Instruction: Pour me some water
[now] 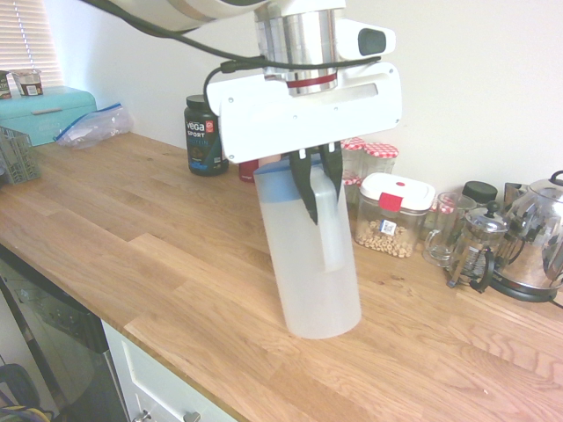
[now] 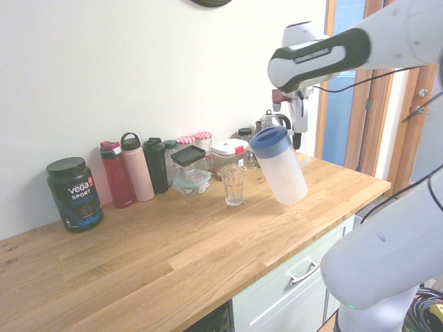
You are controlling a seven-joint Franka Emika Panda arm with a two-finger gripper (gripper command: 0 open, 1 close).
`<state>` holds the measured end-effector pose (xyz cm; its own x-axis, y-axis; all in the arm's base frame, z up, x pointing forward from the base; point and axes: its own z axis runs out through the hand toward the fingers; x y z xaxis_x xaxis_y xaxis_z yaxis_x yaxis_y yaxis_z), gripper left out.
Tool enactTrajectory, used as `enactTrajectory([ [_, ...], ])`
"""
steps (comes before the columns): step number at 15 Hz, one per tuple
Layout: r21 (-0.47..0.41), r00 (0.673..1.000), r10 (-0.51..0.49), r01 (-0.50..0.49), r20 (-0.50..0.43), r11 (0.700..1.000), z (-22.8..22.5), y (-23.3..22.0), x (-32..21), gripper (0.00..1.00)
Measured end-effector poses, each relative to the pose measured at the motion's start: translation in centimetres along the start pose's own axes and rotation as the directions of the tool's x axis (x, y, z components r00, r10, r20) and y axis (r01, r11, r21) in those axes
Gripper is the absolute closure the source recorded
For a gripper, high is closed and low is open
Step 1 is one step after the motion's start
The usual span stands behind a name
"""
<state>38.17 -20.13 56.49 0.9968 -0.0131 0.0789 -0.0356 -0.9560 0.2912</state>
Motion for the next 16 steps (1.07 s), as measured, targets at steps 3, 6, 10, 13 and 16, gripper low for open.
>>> enactTrajectory([
  [3, -0.123, 0.999, -0.018, 0.022, 0.038, 0.992, -1.9, -1.2, 2.7, 1.0],
  [6, -0.228, 0.997, -0.033, 0.049, 0.075, 0.972, -1.2, -4.2, 4.7, 1.0],
  [10, -0.373, 0.989, -0.056, 0.105, 0.14, 0.922, 0.3, -7.4, 6.6, 1.0],
  [13, -0.447, 0.979, -0.076, 0.155, 0.189, 0.881, 1.0, -9.6, 7.4, 1.0],
  [16, -0.494, 0.973, -0.076, 0.178, 0.219, 0.851, 1.2, -9.7, 7.8, 1.0],
])
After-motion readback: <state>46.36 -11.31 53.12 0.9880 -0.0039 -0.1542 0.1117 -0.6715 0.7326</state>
